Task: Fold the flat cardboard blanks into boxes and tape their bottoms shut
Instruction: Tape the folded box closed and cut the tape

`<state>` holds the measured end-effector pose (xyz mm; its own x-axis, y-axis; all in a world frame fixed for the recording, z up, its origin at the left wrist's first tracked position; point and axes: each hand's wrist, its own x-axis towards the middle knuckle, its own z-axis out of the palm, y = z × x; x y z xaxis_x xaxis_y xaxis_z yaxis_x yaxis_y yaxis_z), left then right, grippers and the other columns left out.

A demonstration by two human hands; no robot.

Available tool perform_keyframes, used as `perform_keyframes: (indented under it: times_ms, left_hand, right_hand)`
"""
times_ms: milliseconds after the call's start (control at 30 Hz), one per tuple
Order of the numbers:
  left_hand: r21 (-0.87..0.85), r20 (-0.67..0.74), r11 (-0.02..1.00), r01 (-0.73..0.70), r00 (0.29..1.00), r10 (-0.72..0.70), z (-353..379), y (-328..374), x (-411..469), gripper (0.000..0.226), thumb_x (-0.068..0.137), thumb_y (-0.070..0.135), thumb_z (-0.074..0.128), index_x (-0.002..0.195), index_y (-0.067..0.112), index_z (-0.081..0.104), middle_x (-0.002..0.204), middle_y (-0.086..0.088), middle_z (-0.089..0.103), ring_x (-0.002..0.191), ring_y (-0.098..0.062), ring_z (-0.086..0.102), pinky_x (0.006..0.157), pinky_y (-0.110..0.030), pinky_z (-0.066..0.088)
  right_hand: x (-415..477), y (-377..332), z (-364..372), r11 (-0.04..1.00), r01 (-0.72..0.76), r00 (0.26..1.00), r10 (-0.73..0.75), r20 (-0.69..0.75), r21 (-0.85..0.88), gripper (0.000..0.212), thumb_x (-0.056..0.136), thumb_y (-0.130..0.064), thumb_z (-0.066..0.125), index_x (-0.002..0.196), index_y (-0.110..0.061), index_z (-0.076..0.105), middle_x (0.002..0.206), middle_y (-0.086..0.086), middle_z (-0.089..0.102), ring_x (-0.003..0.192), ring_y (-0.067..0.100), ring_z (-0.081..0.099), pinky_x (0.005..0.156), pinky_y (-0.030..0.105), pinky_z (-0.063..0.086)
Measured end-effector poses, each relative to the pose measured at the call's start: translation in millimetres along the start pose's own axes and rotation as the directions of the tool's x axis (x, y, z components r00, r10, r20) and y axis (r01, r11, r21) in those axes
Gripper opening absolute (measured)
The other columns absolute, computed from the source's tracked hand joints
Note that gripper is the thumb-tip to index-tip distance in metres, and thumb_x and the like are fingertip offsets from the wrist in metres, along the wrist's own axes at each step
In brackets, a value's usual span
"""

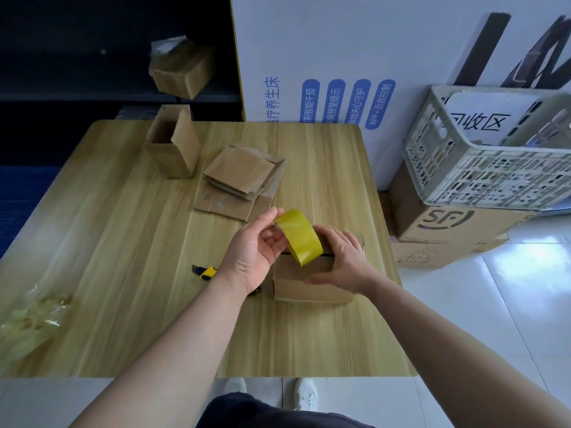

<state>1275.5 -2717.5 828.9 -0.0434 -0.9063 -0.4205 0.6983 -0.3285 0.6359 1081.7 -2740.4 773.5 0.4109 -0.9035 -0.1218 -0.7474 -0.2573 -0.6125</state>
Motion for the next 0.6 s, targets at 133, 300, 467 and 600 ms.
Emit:
perform_keyframes:
  times_ms: [133,300,467,600]
  left_hand:
    - [0.002,-0.021,1.0,-0.022,1.0,0.022,13,-1,6,0.015,0.087,0.009,0.063,0.102,0.005,0.063,0.087,-0.008,0.069,0.079,-0.015,0.066,0.076,-0.026,0.058]
    - [0.281,-0.085,0.959,-0.028,0.995,0.053,18,-4,11,0.027,0.088,0.01,0.065,0.115,0.007,0.063,0.094,-0.005,0.069,0.082,-0.014,0.065,0.072,-0.026,0.056]
    - [0.896,0.029,0.4,-0.192,0.925,0.379,12,13,7,0.02,0.086,0.04,0.068,0.089,0.022,0.074,0.086,0.009,0.068,0.08,-0.004,0.061,0.068,-0.015,0.044]
    - [0.964,0.127,0.161,-0.213,0.896,0.425,21,23,2,0.033,0.08,0.046,0.072,0.071,0.015,0.071,0.063,0.009,0.063,0.055,0.001,0.054,0.052,-0.009,0.038]
  right_hand:
    - [0,1,-3,0.992,-0.034,0.999,0.029,0.038,0.119,0.088,0.067,-0.07,0.065,0.142,-0.03,0.04,0.15,-0.013,0.035,0.146,0.007,0.011,0.117,0.027,-0.007]
    - [3,9,3,0.995,0.014,0.998,-0.019,0.053,0.102,0.05,0.081,-0.059,0.064,0.125,-0.036,0.06,0.155,-0.012,0.03,0.148,0.012,0.01,0.118,0.034,-0.008]
    - [4,12,4,0.999,0.032,0.996,-0.034,0.079,0.025,0.06,0.082,-0.057,0.064,0.135,-0.032,0.053,0.157,-0.009,0.026,0.149,0.014,0.007,0.119,0.037,-0.008]
    - [6,14,4,0.999,0.046,0.995,-0.046,0.086,-0.005,0.058,0.083,-0.058,0.062,0.134,-0.032,0.054,0.157,-0.008,0.026,0.149,0.016,0.007,0.118,0.038,-0.009]
